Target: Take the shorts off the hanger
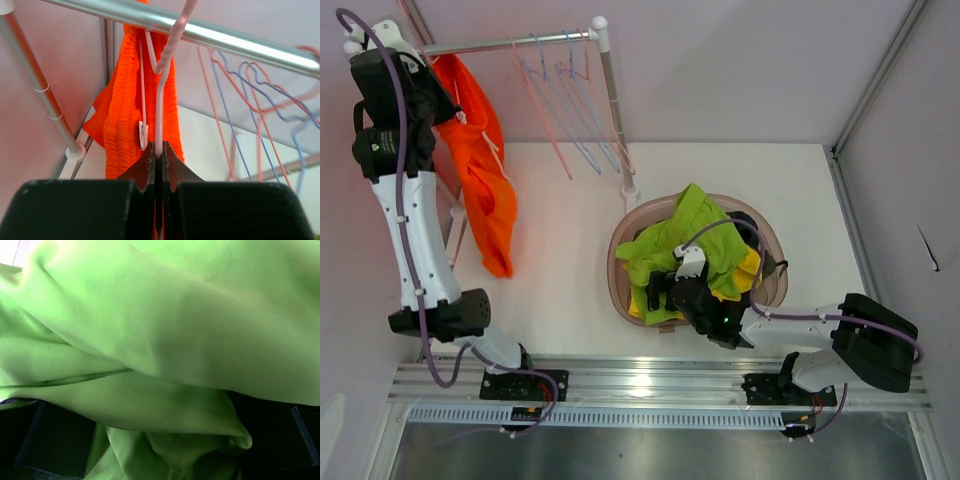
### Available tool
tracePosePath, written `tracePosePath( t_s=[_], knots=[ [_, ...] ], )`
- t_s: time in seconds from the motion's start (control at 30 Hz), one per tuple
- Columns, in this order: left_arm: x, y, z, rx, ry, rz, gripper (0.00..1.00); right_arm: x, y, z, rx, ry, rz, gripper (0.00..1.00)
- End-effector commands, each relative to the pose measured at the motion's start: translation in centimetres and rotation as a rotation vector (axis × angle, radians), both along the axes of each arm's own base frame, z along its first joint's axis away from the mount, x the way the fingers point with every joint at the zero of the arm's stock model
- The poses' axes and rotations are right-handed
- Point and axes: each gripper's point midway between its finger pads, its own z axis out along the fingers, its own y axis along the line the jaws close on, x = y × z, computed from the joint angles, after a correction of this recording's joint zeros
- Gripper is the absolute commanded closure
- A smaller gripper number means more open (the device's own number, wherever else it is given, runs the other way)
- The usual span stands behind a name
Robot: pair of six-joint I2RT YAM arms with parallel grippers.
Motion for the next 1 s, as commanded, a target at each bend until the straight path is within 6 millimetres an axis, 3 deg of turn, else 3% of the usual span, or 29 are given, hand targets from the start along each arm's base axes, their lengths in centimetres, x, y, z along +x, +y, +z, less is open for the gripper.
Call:
tracePosePath(
  t_s=[0.0,0.07,0.1,0.13,0.17,0.2,0.23,0.3,0.33,0.43,0.47,0.5,0.53,0.57,0.6,0.67,0.7,0.73,0.83,0.97],
  knots=[
    [-2.4,-3.1,5.1,0.075,-0.155,-0.089,1.00,-2.6,-0.4,-2.7,-0.060,0.074,0.058,0.01],
    [-2.9,-4.4,3.7,0.087,-0.118,-0.104,1.00,-2.9,0.5,-1.0,-0.068,0.032,0.089,0.01],
    [-4.2,-4.7,4.3,0.090,-0.132,-0.094,1.00,-3.2,0.5,-0.6,-0.099,0.023,0.096,0.01],
    [-4.2,-5.1,2.7,0.085,-0.091,-0.108,1.00,-3.8,2.2,2.0,-0.091,-0.028,0.136,0.00],
    [-4.7,-5.3,2.3,0.078,-0.078,-0.109,1.00,-3.8,2.5,3.6,-0.100,-0.071,0.121,0.01],
    [-6.0,-5.4,3.0,0.077,-0.102,-0.098,1.00,-4.2,2.9,5.2,-0.105,-0.096,0.135,0.01],
    [-6.3,-5.4,1.9,0.067,-0.081,-0.099,1.00,-5.1,5.0,9.2,-0.061,-0.153,0.177,0.01],
    [-7.4,-5.7,1.8,0.054,-0.108,-0.103,1.00,-5.7,6.5,13.4,-0.032,-0.211,0.198,0.01],
    [-7.2,-5.8,0.2,0.040,-0.074,-0.105,1.00,-6.7,8.4,18.3,0.030,-0.272,0.231,0.01],
    [-7.5,-5.8,-0.4,0.028,-0.065,-0.098,1.00,-9.0,11.5,22.8,-0.001,-0.356,0.305,0.01],
    [-7.5,-5.8,-0.8,0.024,-0.056,-0.096,1.00,-9.6,12.6,27.5,0.068,-0.391,0.309,0.01],
    [-7.5,-5.9,-0.9,0.019,-0.057,-0.098,1.00,-10.1,14.4,27.5,0.039,-0.402,0.328,0.01],
    [-7.6,-5.9,-0.9,0.010,-0.062,-0.098,1.00,-10.5,15.3,28.7,0.035,-0.424,0.345,0.00],
    [-7.7,-6.1,-0.8,0.005,-0.064,-0.104,1.00,-11.1,16.2,31.8,0.091,-0.441,0.354,0.01],
    [-7.8,-6.3,-0.7,-0.003,-0.065,-0.109,1.00,-11.3,17.9,31.1,0.074,-0.444,0.371,0.01],
    [-8.0,-6.8,-0.3,-0.024,-0.078,-0.131,1.00,-11.4,19.6,31.7,0.081,-0.457,0.390,0.01],
    [-8.1,-7.0,-0.1,-0.030,-0.083,-0.138,1.00,-11.3,20.1,33.2,0.110,-0.466,0.383,0.01],
    [-8.3,-7.2,0.0,-0.035,-0.082,-0.143,1.00,-11.2,21.8,31.6,0.075,-0.461,0.390,0.01],
    [-8.6,-7.3,0.4,-0.042,-0.083,-0.146,1.00,-10.0,23.7,31.2,0.082,-0.445,0.389,0.01],
    [-9.3,-8.7,0.9,-0.066,-0.093,-0.218,1.00,-7.8,26.4,27.1,0.049,-0.391,0.377,0.01]
  ],
)
